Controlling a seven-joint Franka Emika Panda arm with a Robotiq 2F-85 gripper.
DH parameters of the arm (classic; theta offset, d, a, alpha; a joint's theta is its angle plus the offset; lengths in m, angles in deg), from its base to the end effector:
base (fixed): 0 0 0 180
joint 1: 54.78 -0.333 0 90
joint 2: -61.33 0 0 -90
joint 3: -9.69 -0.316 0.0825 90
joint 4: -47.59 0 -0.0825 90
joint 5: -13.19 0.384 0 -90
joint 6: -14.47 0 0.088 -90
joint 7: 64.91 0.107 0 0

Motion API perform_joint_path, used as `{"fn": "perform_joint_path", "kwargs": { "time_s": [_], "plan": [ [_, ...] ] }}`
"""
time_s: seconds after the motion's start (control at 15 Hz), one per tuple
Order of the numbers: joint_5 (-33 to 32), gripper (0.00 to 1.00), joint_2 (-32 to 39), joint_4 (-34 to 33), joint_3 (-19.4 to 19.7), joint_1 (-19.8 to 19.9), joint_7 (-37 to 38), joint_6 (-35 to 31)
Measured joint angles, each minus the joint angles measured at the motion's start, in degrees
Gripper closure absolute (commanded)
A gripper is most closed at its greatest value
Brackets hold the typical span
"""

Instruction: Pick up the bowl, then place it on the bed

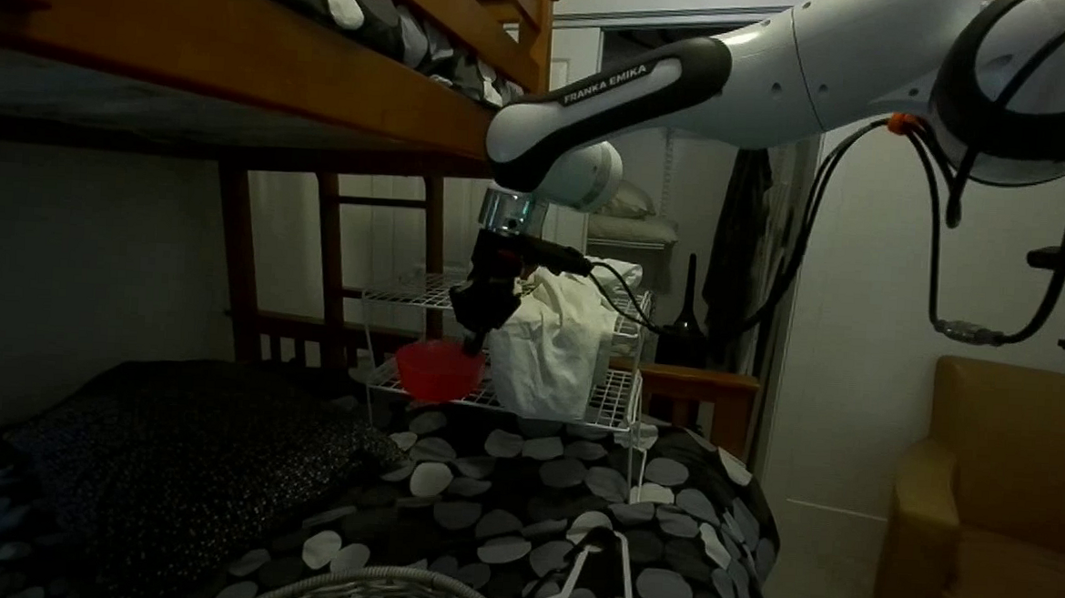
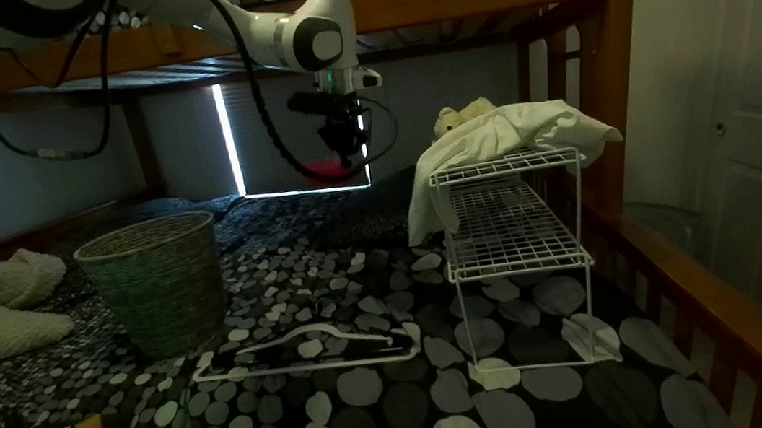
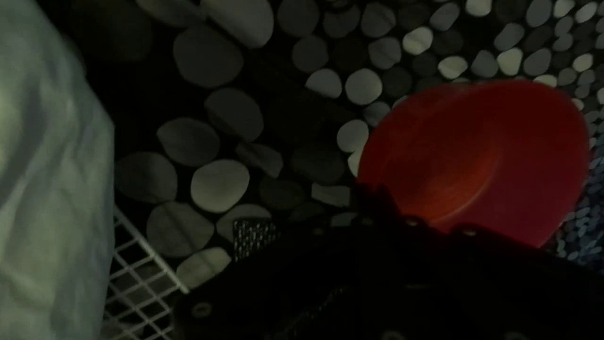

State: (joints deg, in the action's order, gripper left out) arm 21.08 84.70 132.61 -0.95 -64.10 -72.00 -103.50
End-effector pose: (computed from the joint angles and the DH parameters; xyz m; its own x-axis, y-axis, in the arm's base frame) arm 0.6578 0.2256 0.4617 0.9126 0.3635 0.1870 0.3957 -0.9004 -0.1810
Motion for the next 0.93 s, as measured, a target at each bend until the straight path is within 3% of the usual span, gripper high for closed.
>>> {"fn": "perform_joint_path", "kwargs": {
  "time_s": [0.73,0.93],
  "plan": [
    [0.45,0.99,2.77,1.17,-0.27,-0.50,-0.12,-0.16],
    [0.17,0.99,6.48,3.83,-0.48,-1.98,0.40,-4.59]
  ]
}}
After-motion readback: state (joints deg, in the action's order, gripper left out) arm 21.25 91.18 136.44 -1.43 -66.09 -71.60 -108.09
